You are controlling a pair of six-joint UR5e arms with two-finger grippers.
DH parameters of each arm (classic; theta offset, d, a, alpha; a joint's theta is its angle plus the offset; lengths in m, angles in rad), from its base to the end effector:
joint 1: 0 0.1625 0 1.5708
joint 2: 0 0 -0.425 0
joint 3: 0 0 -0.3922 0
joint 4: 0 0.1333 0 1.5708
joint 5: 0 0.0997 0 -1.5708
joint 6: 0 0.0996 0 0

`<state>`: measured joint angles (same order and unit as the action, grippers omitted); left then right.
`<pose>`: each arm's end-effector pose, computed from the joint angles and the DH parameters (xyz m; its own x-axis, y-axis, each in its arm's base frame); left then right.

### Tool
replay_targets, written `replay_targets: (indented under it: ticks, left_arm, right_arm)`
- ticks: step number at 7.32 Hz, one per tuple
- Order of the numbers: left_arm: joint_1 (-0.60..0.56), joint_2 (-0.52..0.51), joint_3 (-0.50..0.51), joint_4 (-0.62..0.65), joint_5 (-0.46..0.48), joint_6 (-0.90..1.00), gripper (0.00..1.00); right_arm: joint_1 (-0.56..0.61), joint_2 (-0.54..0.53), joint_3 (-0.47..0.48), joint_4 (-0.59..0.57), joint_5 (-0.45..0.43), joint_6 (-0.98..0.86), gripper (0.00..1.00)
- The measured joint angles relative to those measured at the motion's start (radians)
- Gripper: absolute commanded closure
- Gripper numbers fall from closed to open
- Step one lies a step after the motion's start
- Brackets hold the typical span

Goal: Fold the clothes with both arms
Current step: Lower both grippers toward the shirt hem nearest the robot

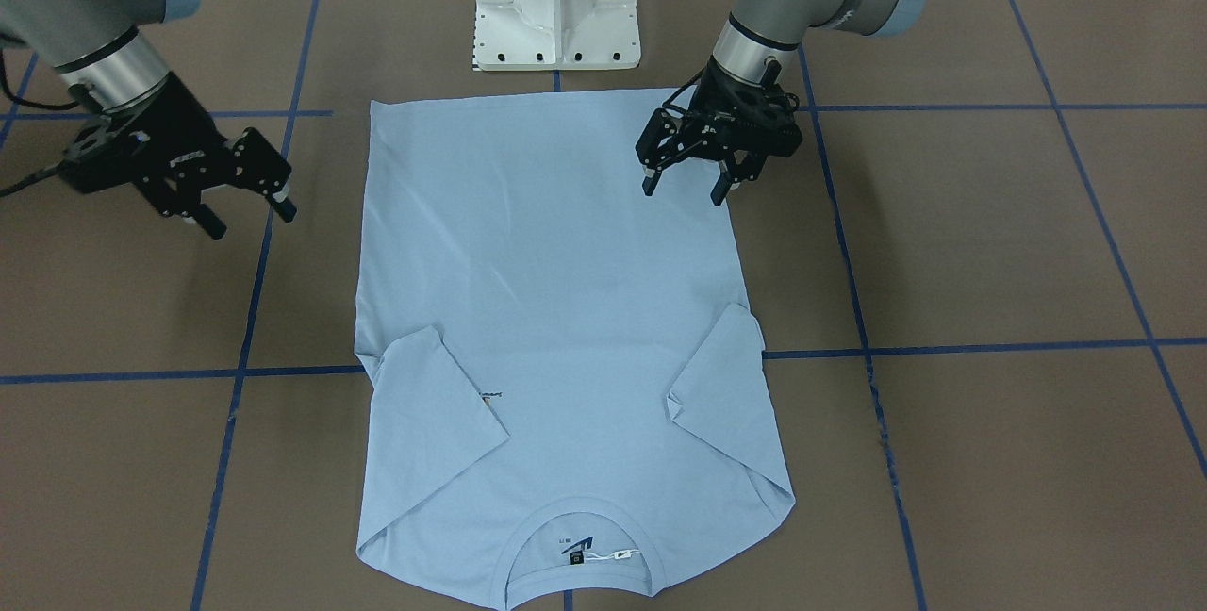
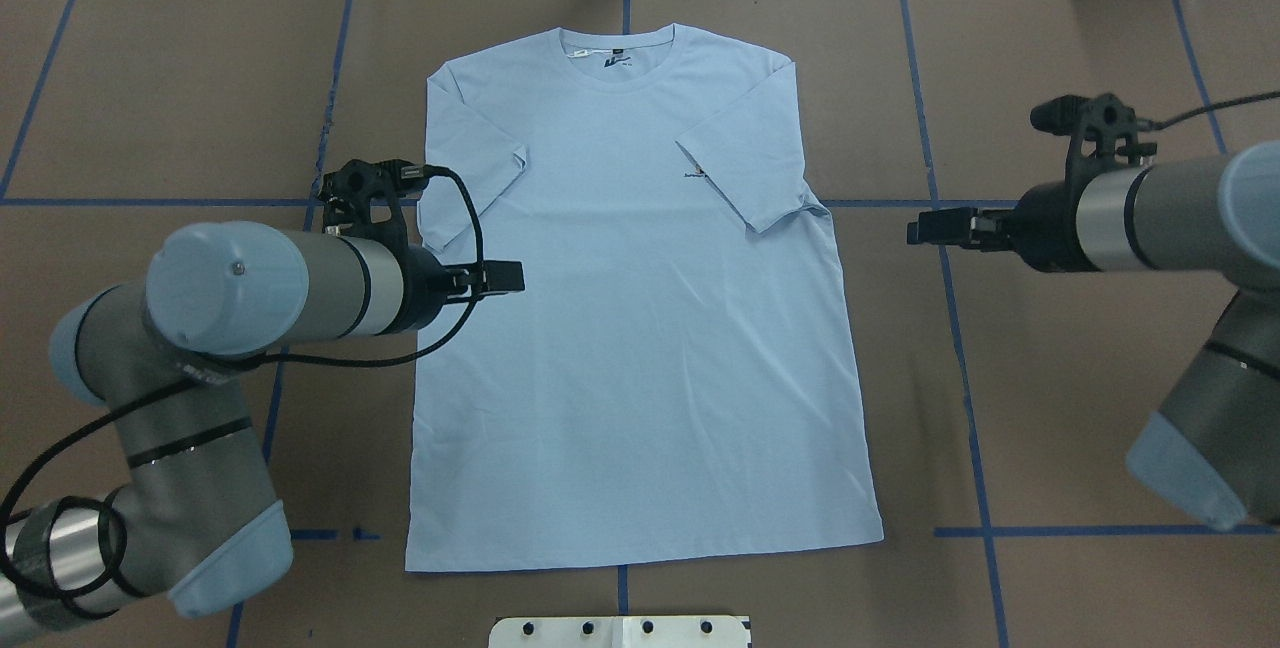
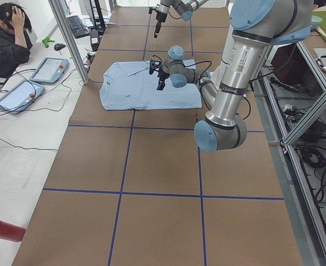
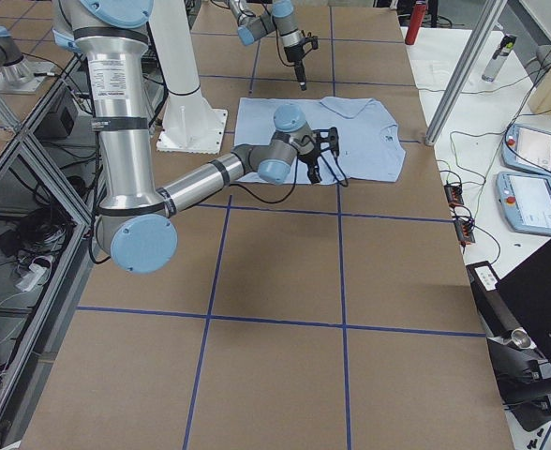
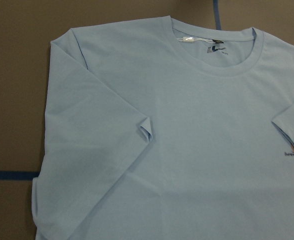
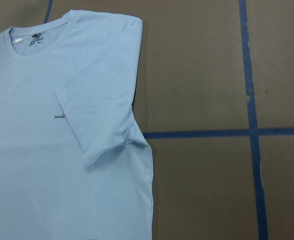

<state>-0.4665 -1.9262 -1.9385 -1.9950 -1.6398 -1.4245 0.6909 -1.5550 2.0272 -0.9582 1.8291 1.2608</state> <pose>0.4554 -0.3709 0.2514 0.4203 -0.0488 -0.9061 0.3349 0.9364 0.1049 -0.3071 -0.3939 0.3659 0.4777 0.0123 0.8785 -0.3111 0.9375 0.1561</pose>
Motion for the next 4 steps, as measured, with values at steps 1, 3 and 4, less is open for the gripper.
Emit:
replay_targets:
  ticks: [1,3,4]
  left_arm:
    - [0.067,0.051,-0.052,-0.002,0.046,-0.079,0.15]
    - [0.217,0.135,-0.112,-0.004,0.156,-0.266,0.34]
    - [0.281,0.164,-0.118,-0.004,0.199,-0.345,0.34]
  right_arm:
    - [-0.128,-0.033,0.076,-0.06,-0.125,0.124,0.13]
    - [-0.341,-0.051,0.13,-0.115,-0.332,0.344,0.17]
    - [-0.408,-0.055,0.137,-0.128,-0.397,0.412,0.13]
